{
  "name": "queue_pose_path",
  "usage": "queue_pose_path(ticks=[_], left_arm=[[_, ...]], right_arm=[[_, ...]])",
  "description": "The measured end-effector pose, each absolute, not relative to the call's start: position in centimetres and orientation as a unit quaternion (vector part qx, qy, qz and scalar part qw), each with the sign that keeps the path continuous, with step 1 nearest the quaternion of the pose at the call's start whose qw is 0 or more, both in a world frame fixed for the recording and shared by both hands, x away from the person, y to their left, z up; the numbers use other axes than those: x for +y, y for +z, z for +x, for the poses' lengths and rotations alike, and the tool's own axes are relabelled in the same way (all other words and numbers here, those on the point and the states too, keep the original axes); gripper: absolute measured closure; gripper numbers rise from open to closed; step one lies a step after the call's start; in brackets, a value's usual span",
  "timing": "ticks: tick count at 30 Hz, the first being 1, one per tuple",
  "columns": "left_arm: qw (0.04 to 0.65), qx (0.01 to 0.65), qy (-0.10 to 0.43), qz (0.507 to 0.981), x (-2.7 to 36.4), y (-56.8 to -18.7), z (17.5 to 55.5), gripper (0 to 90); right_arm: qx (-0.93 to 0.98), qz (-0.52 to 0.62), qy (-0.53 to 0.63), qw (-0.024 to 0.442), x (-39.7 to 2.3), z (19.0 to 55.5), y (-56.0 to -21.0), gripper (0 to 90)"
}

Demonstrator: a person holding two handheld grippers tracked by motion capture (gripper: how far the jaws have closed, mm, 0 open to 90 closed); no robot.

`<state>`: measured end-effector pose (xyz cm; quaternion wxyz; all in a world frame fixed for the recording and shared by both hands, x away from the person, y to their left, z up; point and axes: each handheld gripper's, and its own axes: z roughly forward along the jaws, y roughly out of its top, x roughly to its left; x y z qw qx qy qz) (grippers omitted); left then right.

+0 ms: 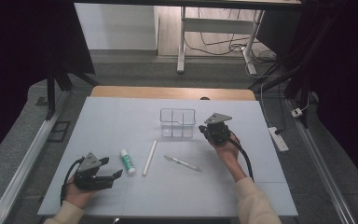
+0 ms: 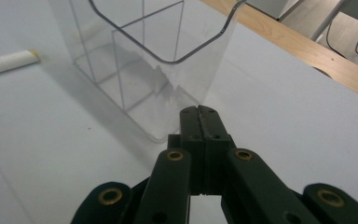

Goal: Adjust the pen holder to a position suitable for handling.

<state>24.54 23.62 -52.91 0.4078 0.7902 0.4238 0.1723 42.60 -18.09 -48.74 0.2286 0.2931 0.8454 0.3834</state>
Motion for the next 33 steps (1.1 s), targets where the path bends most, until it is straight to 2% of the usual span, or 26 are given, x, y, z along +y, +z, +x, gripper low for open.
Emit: queue_pose_path(ticks=[2,9,14,20,33], left_arm=[[0.406,0.425,0.173,0.79,23.6,-53.0,24.6,24.6],[0.406,0.425,0.176,0.79,23.7,-53.0,24.6,24.6],[0.408,0.425,0.176,0.789,23.7,-53.0,24.6,24.5],[0.412,0.419,0.181,0.789,23.5,-52.8,24.4,24.6],[0.418,0.417,0.179,0.787,23.8,-52.7,24.3,24.8]], right_arm=[[0.845,0.29,0.391,0.22,-18.3,42.2,-48.7,87.3],[0.85,0.279,0.397,0.204,-19.2,41.0,-48.8,67.4],[0.849,0.277,0.404,0.199,-19.9,40.3,-48.5,58.6],[0.85,0.273,0.404,0.2,-20.7,39.1,-48.1,53.0],[0.854,0.27,0.401,0.193,-22.8,36.8,-47.9,48.0]])
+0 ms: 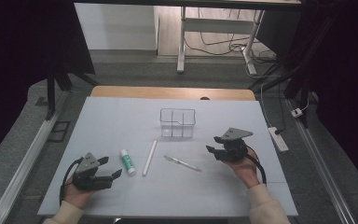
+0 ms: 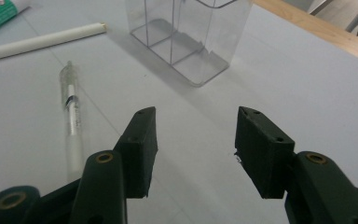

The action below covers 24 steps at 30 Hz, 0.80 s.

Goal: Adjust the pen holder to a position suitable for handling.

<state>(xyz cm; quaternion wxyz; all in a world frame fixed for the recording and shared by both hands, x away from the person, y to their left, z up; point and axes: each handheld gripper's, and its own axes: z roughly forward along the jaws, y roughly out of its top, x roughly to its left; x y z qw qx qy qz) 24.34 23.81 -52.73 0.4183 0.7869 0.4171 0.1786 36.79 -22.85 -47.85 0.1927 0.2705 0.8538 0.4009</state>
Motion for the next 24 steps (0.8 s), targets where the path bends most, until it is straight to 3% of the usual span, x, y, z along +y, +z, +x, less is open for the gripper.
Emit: queue_pose_path(ticks=[24], left_arm=[[0.415,0.41,0.178,0.793,23.4,-52.8,24.5,25.0]], right_arm=[[0.891,0.251,0.353,0.135,-21.9,35.4,-46.6,41.0]])
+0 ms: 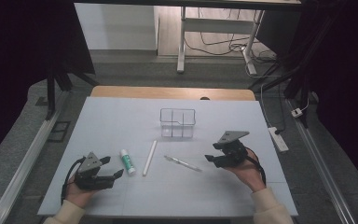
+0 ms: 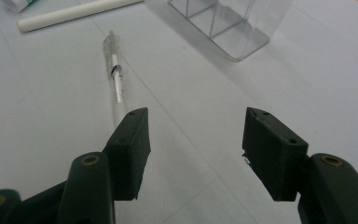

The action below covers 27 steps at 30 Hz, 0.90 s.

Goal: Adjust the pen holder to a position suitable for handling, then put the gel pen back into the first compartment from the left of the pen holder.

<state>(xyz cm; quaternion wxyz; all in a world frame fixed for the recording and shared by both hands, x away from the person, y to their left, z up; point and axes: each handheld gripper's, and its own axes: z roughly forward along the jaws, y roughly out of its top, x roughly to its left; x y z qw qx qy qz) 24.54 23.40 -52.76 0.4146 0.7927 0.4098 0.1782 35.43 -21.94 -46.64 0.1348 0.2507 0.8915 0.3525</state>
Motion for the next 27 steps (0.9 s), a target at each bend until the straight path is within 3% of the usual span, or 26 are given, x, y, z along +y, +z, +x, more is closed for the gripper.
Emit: queue_pose_path(ticks=[27], left_arm=[[0.412,0.409,0.177,0.795,23.4,-52.8,24.5,25.0]], right_arm=[[0.923,0.213,0.308,0.091,-18.8,34.7,-47.5,40.3]])
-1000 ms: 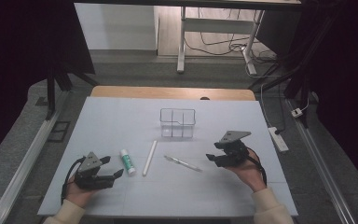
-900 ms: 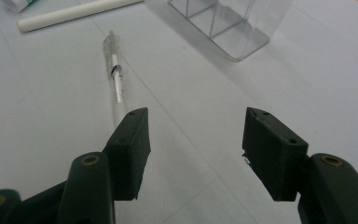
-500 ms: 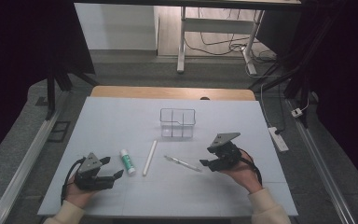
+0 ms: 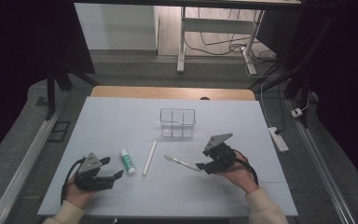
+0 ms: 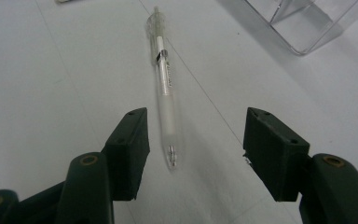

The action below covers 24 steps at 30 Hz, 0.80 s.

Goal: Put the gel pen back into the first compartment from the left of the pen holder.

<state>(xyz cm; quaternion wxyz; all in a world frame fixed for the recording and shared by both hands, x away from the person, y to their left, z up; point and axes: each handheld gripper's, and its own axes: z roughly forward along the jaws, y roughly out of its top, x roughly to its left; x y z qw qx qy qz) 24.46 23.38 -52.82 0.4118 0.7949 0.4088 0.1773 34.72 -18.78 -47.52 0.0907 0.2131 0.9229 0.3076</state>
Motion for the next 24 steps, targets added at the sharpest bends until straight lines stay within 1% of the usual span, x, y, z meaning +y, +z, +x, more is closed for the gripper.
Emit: queue_pose_path(ticks=[16,24], left_arm=[[0.413,0.408,0.178,0.794,23.1,-52.7,24.5,25.0],[0.409,0.408,0.178,0.797,23.2,-52.8,24.5,25.0]], right_arm=[[0.939,0.189,0.273,0.087,-16.2,34.9,-48.6,40.2],[0.946,0.181,0.258,0.076,-14.5,35.4,-49.2,42.9]])
